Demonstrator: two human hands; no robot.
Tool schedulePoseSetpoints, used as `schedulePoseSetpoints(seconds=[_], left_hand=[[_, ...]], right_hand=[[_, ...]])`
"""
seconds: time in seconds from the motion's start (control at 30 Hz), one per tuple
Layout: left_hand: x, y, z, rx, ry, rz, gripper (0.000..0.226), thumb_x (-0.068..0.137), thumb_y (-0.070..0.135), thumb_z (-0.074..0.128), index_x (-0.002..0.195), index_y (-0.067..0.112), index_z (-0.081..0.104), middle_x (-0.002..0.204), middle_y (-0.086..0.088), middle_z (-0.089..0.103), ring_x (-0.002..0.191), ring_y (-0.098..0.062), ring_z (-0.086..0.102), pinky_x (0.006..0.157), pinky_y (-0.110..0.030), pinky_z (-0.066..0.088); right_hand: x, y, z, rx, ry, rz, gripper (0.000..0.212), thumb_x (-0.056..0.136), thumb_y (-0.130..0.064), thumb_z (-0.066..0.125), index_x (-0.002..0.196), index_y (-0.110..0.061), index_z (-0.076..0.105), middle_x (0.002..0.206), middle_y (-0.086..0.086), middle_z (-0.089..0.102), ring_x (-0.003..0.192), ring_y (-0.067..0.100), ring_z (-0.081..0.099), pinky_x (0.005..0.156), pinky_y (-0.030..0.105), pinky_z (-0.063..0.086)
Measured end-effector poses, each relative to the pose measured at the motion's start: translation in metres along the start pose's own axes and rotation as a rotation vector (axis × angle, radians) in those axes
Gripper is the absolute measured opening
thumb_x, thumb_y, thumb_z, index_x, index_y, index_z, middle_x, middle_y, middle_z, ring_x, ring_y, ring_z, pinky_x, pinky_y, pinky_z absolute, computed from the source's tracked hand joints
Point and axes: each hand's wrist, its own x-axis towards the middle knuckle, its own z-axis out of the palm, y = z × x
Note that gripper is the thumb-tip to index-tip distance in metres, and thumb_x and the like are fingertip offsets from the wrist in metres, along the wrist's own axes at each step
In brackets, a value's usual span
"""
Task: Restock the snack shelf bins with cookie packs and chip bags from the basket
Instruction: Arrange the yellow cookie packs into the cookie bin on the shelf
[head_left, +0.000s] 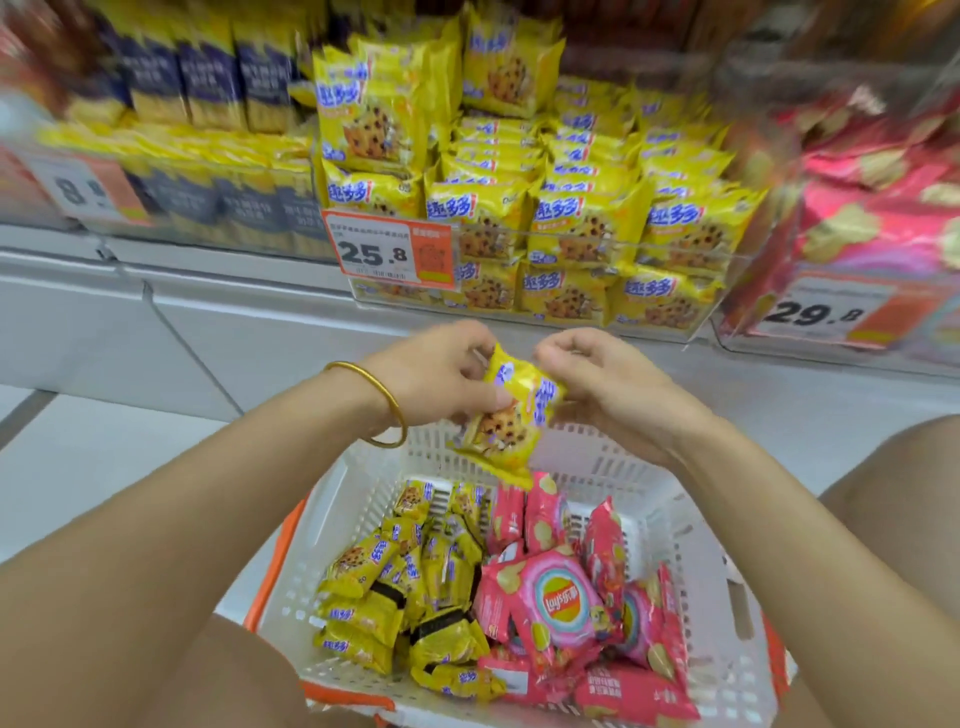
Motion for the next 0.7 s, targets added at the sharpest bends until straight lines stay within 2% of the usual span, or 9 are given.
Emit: schedulePoseSetpoints(seconds=[0.07,0.13,0.2,0.27,0.37,0.43,0.5,0.57,0.7], left_hand=[[-0.003,0.014,-0.005,-0.256,0.115,0.045,0.020,0.085,0.009,0.065,0.098,0.008,0.050,0.084,-0.013,0.064,0.074,-0.022,0.064,0.071,-0.036,0.056],[-0.004,0.030,-0.010,-0.446,0.224,0.120,0.017,0.085,0.005,0.064,0.092,0.010,0.050,0.084,-0.010,0.065,0.071,-0.016,0.065,0.069,-0.034,0.058],[-0.003,0.044,-0.015,-0.597,0.319,0.216,0.018,0.085,0.003,0.062,0.100,0.005,0.052,0.087,-0.010,0.065,0.071,-0.014,0.065,0.067,-0.033,0.059],[-0.002,0.053,-0.024,-0.643,0.491,0.295,0.023,0.087,0.005,0.061,0.107,0.009,0.050,0.091,-0.007,0.062,0.074,-0.012,0.064,0.064,-0.029,0.058],[0.002,0.048,-0.045,-0.223,0.852,0.411,0.025,0.088,0.013,0.061,0.110,0.016,0.049,0.108,0.001,0.053,0.098,-0.012,0.057,0.082,-0.024,0.051],[0.007,0.038,-0.060,0.193,0.966,0.457,0.030,0.086,0.018,0.055,0.115,0.009,0.052,0.118,-0.004,0.049,0.115,-0.021,0.049,0.099,-0.036,0.042],[0.016,0.028,-0.069,0.454,0.965,0.435,0.040,0.083,0.021,0.052,0.119,0.004,0.055,0.132,-0.017,0.046,0.128,-0.034,0.039,0.108,-0.043,0.030],[0.024,0.022,-0.071,0.572,0.921,0.389,0.045,0.084,0.025,0.051,0.123,0.004,0.054,0.142,-0.023,0.038,0.135,-0.039,0.030,0.112,-0.046,0.024],[0.035,0.017,-0.067,0.651,0.903,0.348,0.042,0.090,0.024,0.058,0.128,0.007,0.053,0.149,-0.023,0.028,0.140,-0.039,0.021,0.114,-0.047,0.019]], right_hand=[[-0.013,-0.008,0.005,0.054,0.033,-0.056,0.030,0.087,-0.029,0.058,0.114,-0.017,0.050,0.094,0.002,0.066,0.074,0.015,0.066,0.064,0.033,0.056],[-0.022,-0.020,0.015,0.023,0.114,-0.200,0.038,0.083,-0.019,0.065,0.117,-0.023,0.047,0.103,0.000,0.066,0.078,0.012,0.068,0.063,0.037,0.058],[-0.021,-0.041,0.022,-0.064,0.257,-0.364,0.043,0.080,-0.007,0.070,0.107,-0.030,0.045,0.098,-0.001,0.065,0.067,0.004,0.064,0.048,0.029,0.054],[-0.011,-0.068,0.020,-0.168,0.378,-0.467,0.045,0.077,-0.011,0.075,0.100,-0.032,0.042,0.091,-0.001,0.064,0.056,0.000,0.057,0.041,0.021,0.044],[0.022,-0.115,0.003,-0.367,0.484,-0.518,0.046,0.076,-0.024,0.076,0.109,-0.025,0.044,0.096,-0.002,0.064,0.069,0.006,0.060,0.052,0.020,0.045],[0.053,-0.141,-0.007,-0.595,0.520,-0.538,0.052,0.076,-0.027,0.077,0.119,-0.019,0.048,0.110,-0.001,0.061,0.090,0.016,0.061,0.070,0.031,0.050],[0.088,-0.159,-0.013,-0.826,0.533,-0.537,0.053,0.078,-0.026,0.075,0.125,-0.020,0.050,0.120,0.004,0.053,0.106,0.023,0.056,0.087,0.032,0.045],[0.116,-0.168,-0.015,-0.988,0.539,-0.507,0.053,0.082,-0.026,0.072,0.130,-0.023,0.050,0.128,0.011,0.045,0.112,0.029,0.053,0.095,0.032,0.040],[0.147,-0.172,-0.013,-1.166,0.565,-0.477,0.053,0.085,-0.020,0.068,0.134,-0.023,0.047,0.137,0.016,0.036,0.111,0.040,0.053,0.098,0.041,0.044]])
